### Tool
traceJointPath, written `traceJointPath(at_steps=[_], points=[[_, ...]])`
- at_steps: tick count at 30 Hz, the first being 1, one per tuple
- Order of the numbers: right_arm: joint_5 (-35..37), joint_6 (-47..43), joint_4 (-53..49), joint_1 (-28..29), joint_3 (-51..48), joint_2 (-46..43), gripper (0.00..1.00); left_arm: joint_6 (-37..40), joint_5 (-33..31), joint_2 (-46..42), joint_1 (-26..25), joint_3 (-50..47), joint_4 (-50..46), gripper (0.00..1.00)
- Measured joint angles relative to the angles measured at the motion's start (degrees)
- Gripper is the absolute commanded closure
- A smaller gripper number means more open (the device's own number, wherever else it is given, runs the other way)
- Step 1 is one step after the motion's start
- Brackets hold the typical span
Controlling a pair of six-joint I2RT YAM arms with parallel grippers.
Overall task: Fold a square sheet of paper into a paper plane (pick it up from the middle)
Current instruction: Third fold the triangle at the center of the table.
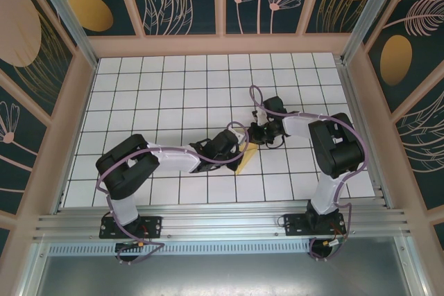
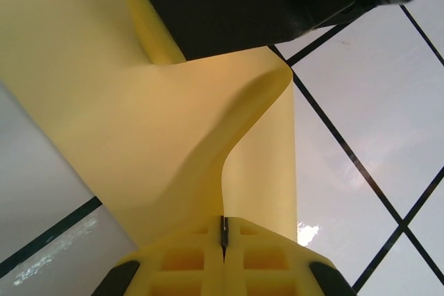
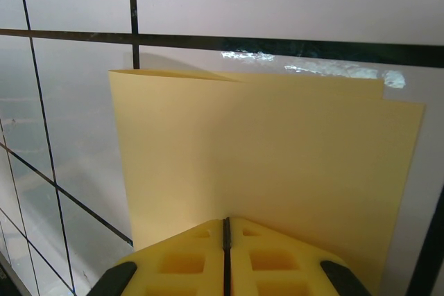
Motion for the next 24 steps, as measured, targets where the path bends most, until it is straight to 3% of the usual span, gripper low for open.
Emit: traceJointPath(at_steps=[24], points=[[0.1, 0.0, 0.0, 0.0, 0.0, 0.0, 0.9, 1.3, 1.7, 1.5, 1.7, -0.4, 0.1, 0.97]])
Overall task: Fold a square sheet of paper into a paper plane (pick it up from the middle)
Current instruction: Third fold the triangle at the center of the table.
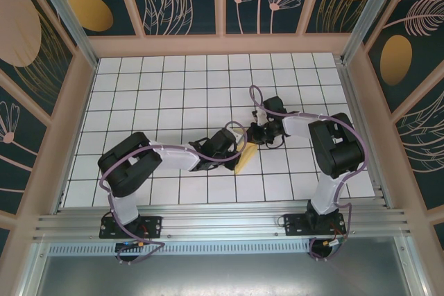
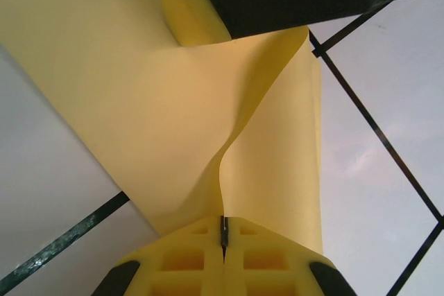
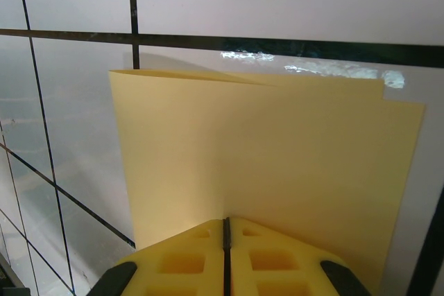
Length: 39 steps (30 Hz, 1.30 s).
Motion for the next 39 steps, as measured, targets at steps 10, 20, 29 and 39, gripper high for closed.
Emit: traceJointPath(at_steps=[10, 20, 29, 39], points=[[0.0, 0.0, 0.0, 0.0, 0.0, 0.0, 0.9, 1.0, 0.4, 0.1, 0.2, 0.1, 0.0, 0.96], [0.0, 0.0, 0.0, 0.0, 0.0, 0.0, 0.9, 1.6, 1.2, 0.1, 0.3, 0.4, 0.0, 0.94], [0.1, 0.0, 0.0, 0.0, 0.0, 0.0, 0.9, 1.7, 1.4, 0.2, 0.3, 0.8, -0.1, 0.94], [0.2, 0.0, 0.0, 0.0, 0.0, 0.0, 0.9, 1.9, 0.8, 0.9, 0.3, 1.0, -0.1, 0.94]])
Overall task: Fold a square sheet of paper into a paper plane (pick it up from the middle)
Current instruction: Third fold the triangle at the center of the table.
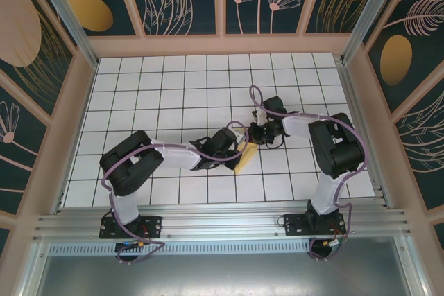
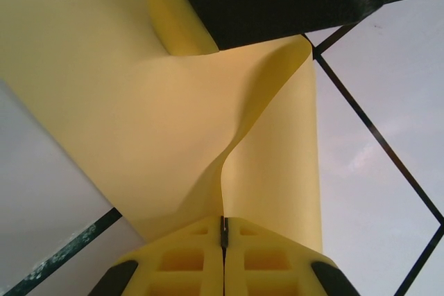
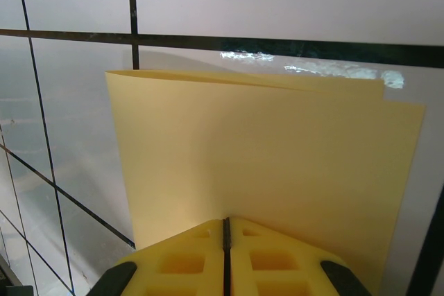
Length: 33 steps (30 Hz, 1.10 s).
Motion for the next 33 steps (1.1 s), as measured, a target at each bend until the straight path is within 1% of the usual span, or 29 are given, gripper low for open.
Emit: traceJointPath(at_steps=[5, 9, 11, 14, 16, 18, 20, 23, 28, 33], points=[[0.0, 0.0, 0.0, 0.0, 0.0, 0.0, 0.89, 0.2, 0.0, 0.1, 0.0, 0.1, 0.0, 0.94], [0.1, 0.6, 0.0, 0.1, 0.0, -0.5, 0.84, 0.2, 0.1, 0.2, 0.0, 0.1, 0.0, 0.94], [0.7, 1.2, -0.5, 0.3, -0.1, -1.4, 0.82, 0.2, 0.1, 0.2, 0.0, 0.1, 0.1, 0.94], [2.4, 2.3, -1.6, 0.3, -0.3, -4.6, 0.81, 0.2, 0.2, 0.2, 0.0, 0.1, 0.1, 0.94], [3.5, 3.4, -1.3, 0.2, -1.5, -8.3, 0.82, 0.2, 0.2, 0.2, 0.0, 0.1, 0.1, 0.94], [4.1, 4.7, -0.7, 0.2, -3.5, -12.2, 0.85, 0.2, 0.2, 0.2, 0.0, 0.1, 0.2, 0.94], [4.3, 6.3, 0.2, 0.2, -6.4, -16.1, 0.87, 0.2, 0.2, 0.2, 0.0, 0.1, 0.2, 0.94], [3.7, 8.5, 1.8, 0.5, -10.6, -19.8, 0.89, 0.2, 0.2, 0.2, 0.0, 0.1, 0.2, 0.94], [2.7, 12.7, 4.8, 3.3, -15.6, -21.2, 0.91, 0.2, 0.3, 0.2, 0.0, 0.1, 0.2, 0.94], [2.1, 15.5, 7.9, 4.9, -17.7, -20.9, 0.91, 0.2, 0.3, 0.2, 0.0, 0.1, 0.2, 0.94]])
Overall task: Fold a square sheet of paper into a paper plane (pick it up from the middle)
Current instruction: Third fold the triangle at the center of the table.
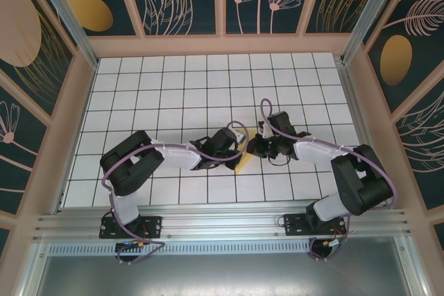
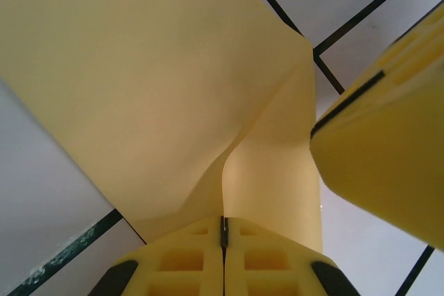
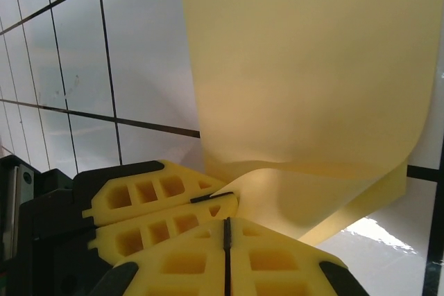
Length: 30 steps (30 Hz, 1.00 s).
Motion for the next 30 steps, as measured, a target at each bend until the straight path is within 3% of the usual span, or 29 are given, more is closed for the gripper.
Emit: traceJointPath(at_steps=[18, 30], points=[[-0.2, 1.5, 5.8, 0.0, -3.6, 4.9, 0.91, 0.0, 0.2, 0.0, 0.0, 0.0, 0.0, 0.96], [-0.7, 1.5, 6.0, -3.4, -3.6, 1.3, 0.91, 0.0, 0.2, 0.0, 0.0, 0.0, 0.0, 0.98]])
